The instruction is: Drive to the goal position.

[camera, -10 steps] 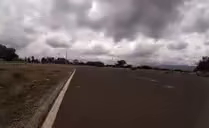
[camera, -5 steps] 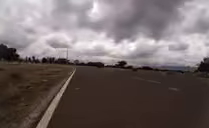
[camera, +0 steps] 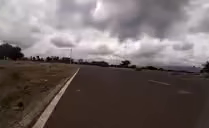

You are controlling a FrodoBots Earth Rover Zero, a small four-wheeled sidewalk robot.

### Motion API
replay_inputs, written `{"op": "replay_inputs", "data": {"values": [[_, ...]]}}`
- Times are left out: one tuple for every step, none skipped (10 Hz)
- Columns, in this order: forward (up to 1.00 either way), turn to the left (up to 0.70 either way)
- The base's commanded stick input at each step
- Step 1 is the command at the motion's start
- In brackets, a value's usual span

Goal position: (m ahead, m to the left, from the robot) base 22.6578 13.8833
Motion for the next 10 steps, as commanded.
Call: {"op": "replay_inputs", "data": {"values": [[0.50,0.00],[0.50,0.00],[0.50,0.00],[0.50,0.00],[0.50,0.00],[0.50,0.11],[0.50,0.32],[0.50,0.50],[0.50,0.50],[0.50,0.50]]}}
